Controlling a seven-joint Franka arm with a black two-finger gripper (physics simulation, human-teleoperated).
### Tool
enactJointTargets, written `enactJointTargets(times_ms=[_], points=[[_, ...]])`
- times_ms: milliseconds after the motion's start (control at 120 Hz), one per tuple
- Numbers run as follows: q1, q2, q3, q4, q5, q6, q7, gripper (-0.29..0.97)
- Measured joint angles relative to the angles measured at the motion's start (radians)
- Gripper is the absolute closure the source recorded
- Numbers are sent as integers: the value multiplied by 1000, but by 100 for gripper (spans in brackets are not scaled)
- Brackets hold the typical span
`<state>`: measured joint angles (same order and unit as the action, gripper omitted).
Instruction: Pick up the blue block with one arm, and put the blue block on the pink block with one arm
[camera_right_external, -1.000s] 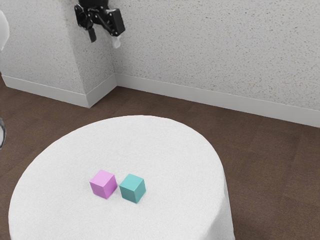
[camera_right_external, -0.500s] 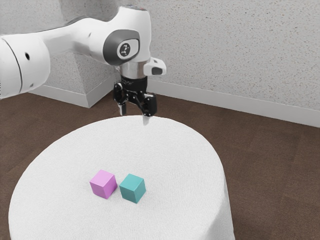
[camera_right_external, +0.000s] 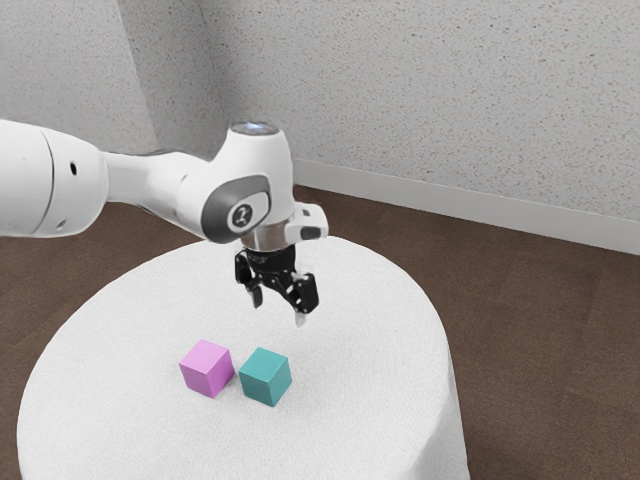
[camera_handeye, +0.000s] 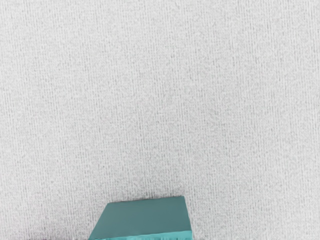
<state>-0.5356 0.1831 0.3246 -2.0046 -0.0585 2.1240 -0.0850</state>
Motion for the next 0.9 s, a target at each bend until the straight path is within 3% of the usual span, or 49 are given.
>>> enactJointTargets(times_ms=[375,900], points=[[0,-39,-7,-200,2,227,-51,0],[0,-14,-7,-274,3,307,-96,0]])
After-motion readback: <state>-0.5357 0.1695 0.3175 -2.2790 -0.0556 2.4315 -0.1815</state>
